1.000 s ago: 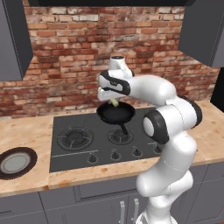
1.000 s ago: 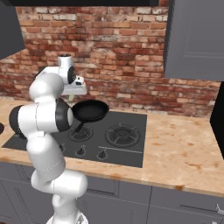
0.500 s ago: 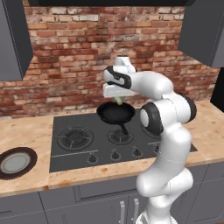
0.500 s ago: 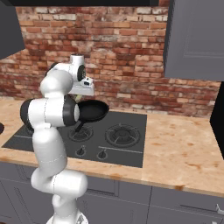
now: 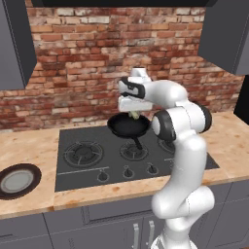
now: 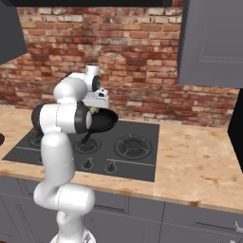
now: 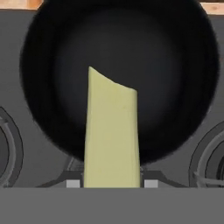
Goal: Pick up the butter stick and place it in the pan. Then turn on the burner for the pan.
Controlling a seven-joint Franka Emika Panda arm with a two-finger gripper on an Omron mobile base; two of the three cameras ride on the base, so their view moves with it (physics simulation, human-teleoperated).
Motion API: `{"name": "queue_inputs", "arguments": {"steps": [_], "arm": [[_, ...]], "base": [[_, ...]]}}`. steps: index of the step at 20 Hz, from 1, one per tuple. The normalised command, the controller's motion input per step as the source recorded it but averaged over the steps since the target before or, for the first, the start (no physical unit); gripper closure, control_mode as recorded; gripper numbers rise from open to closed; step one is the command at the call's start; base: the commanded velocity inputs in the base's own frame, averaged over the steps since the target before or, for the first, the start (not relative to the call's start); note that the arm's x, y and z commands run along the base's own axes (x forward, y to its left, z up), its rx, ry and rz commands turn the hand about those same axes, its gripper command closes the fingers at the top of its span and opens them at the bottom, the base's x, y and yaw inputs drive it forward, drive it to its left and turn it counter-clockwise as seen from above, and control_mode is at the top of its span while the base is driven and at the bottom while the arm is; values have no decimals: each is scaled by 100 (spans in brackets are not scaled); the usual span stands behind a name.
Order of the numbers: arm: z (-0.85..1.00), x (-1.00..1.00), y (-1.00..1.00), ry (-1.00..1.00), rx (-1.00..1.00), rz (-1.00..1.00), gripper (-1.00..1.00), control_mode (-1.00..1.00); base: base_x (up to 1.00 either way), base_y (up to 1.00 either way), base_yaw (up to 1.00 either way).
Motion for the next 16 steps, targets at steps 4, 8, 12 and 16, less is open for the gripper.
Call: {"name": "queue_inputs", "arguments": {"steps": [4, 8, 12, 16], "arm": [[-42, 9, 0, 0, 0, 0, 100, -100], [-35, 6, 0, 0, 0, 0, 100, -100], [-31, 13, 0, 0, 0, -1, 100, -100], [-27, 14, 0, 0, 0, -1, 100, -100]], "base": [[0, 0, 0], [0, 0, 0], [0, 0, 0], [0, 0, 0]]}}
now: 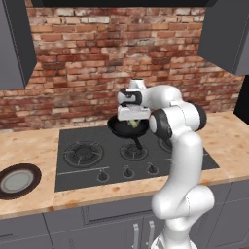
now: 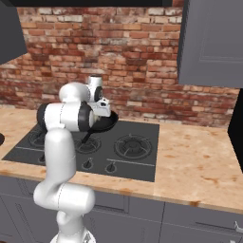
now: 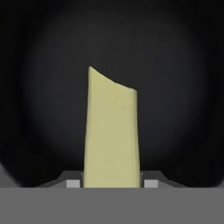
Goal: Pick up the butter stick and place it in the pan. Then turn on the burner for the pan.
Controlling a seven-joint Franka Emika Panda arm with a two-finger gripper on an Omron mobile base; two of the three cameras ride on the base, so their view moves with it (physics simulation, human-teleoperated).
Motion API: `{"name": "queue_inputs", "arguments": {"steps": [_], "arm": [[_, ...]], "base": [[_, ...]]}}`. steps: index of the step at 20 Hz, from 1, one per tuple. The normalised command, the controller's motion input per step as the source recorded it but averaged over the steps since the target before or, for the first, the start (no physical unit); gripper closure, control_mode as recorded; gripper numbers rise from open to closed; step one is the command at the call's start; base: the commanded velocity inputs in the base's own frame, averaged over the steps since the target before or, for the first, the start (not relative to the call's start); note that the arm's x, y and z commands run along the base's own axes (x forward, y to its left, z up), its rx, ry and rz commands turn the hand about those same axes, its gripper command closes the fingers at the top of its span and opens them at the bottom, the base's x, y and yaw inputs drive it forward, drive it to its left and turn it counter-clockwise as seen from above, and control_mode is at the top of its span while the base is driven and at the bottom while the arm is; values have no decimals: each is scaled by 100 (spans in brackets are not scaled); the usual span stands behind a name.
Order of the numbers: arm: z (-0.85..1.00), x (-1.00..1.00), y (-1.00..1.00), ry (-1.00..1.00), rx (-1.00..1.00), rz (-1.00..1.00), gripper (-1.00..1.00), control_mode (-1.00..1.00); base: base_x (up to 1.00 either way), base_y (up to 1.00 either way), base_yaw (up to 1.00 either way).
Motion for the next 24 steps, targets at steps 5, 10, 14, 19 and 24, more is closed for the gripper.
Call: {"name": "queue_inputs", "arguments": {"steps": [5, 10, 14, 19, 24], "arm": [[-22, 18, 0, 0, 0, 0, 100, -100], [-20, 17, -1, 0, 0, 0, 100, -100], [-20, 15, -1, 0, 0, 0, 100, -100], [-3, 2, 0, 0, 0, 0, -100, -100], [0, 1, 0, 0, 0, 0, -100, -100]], "base": [[0, 0, 0], [0, 0, 0], [0, 0, 0], [0, 0, 0], [0, 0, 0]]}}
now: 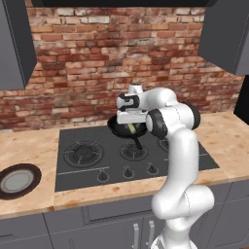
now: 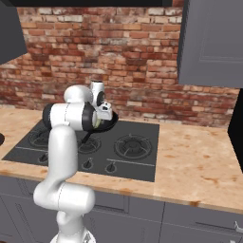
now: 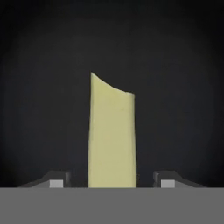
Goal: Pick up the butter stick and place it in the pan. Then turn on the burner for the pan.
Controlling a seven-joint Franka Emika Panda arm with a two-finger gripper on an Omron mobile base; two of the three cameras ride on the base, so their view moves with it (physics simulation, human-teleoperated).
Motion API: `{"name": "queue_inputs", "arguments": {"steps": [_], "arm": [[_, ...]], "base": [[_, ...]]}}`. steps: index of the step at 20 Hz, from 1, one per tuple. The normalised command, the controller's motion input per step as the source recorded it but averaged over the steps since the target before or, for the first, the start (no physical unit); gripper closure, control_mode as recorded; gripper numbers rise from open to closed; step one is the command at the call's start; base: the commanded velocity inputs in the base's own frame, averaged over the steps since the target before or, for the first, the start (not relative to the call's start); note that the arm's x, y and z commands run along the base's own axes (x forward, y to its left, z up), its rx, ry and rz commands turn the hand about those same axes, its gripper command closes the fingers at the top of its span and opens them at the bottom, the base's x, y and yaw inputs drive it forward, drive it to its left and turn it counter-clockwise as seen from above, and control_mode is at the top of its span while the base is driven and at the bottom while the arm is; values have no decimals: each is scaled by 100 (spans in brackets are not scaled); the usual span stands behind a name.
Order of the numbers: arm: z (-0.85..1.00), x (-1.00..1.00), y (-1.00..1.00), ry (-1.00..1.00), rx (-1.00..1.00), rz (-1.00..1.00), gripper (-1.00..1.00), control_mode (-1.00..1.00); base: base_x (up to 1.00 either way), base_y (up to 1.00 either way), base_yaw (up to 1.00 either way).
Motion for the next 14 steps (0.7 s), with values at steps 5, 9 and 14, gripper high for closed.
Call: {"name": "queue_inputs", "arguments": {"steps": [5, 9, 14], "arm": [[17, 0, 0, 0, 0, 0, -100, -100], [42, -10, 0, 0, 0, 0, -100, -100], [39, -30, -2, -1, 0, 0, -100, -100]], "base": [[0, 0, 0], [0, 0, 0], [0, 0, 0]]}}
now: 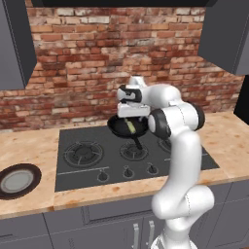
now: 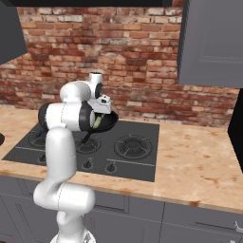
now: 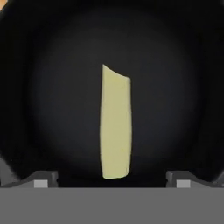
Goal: Pick up the butter stick and place it in the pan. Then turn on the burner for the pan.
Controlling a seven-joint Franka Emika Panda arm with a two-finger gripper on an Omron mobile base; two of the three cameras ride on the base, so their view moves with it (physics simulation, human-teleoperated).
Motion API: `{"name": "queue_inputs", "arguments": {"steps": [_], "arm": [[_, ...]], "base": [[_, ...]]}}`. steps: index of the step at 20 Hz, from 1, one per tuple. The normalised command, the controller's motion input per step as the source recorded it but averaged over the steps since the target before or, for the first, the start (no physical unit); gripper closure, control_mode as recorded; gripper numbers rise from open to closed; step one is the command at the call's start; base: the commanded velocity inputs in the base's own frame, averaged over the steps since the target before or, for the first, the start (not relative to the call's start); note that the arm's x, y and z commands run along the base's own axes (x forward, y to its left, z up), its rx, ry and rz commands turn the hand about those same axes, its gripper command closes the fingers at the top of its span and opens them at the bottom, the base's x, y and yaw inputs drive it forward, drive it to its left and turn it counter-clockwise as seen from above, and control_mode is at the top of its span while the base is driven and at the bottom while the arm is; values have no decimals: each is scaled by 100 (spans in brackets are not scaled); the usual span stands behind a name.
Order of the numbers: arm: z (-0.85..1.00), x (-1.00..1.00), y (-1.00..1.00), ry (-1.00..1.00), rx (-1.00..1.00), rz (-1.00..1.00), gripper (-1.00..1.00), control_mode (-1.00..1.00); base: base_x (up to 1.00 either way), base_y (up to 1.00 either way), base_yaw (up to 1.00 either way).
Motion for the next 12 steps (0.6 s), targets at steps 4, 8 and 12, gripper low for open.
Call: {"name": "queue_inputs", "arguments": {"steps": [4, 8, 12], "arm": [[9, -69, -18, -3, 0, 0, -100, -100], [0, -74, -16, -5, 0, 0, -100, -100], [1, -74, -5, -10, 0, 0, -100, -100]], "base": [[0, 0, 0], [0, 0, 0], [0, 0, 0]]}}
